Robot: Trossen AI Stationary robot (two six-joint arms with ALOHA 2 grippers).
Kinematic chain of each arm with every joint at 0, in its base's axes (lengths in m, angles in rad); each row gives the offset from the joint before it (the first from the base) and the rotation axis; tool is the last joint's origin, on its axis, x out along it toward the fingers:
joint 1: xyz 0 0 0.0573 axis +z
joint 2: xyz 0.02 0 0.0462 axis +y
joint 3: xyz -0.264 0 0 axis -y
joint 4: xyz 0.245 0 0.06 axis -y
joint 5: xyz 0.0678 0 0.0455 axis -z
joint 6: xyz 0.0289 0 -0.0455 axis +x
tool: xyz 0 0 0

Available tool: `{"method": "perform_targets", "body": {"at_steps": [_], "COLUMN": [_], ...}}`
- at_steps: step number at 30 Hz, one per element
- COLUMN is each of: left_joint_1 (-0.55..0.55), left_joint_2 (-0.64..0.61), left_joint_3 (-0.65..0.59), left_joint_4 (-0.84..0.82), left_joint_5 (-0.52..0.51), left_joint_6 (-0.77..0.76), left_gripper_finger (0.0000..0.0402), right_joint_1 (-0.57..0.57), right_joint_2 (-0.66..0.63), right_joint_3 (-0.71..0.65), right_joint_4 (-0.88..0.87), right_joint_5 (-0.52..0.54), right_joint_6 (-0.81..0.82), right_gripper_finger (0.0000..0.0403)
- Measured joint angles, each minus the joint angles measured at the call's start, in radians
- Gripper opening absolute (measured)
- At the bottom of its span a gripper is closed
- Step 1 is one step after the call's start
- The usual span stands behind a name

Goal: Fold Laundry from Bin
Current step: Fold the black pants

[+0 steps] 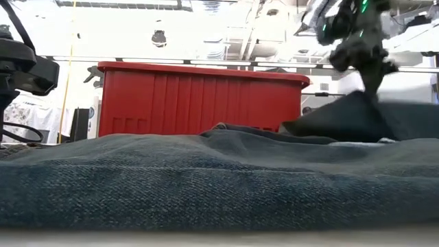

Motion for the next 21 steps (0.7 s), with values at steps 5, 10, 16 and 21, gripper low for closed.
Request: {"method": "perform_targets", "body": {"at_steps": [5, 10, 16, 21], "left_joint_1": [0.000, 0.000, 0.000, -0.002], "left_joint_2": [0.000, 0.000, 0.000, 0.000], "left_joint_3": [0.000, 0.000, 0.000, 0.000], "left_joint_4": [0.001, 0.002, 0.003, 0.003], "left_joint_5": [0.010, 0.010, 0.008, -0.010], "left_joint_6": [-0.022, -0.039, -0.052, -0.079], "left_gripper_finger": [0.0000, 0.0000, 0.0000, 0.0000], "right_joint_1": [-0.046, -0.089, -0.083, 0.152], "right_joint_2": [0.054, 0.054, -0.012, -0.132], "right_joint_3": [-0.001, 0.199, 0.406, 0.371], "right_joint_4": [-0.024, -0.078, -0.146, -0.150], "right_joint_5": [-0.022, -0.019, 0.126, 0.251], "right_joint_6": [-0.147, -0.260, -0.126, 0.163], "right_gripper_finger": [0.0127, 0.0180, 0.0203, 0.0198]}}
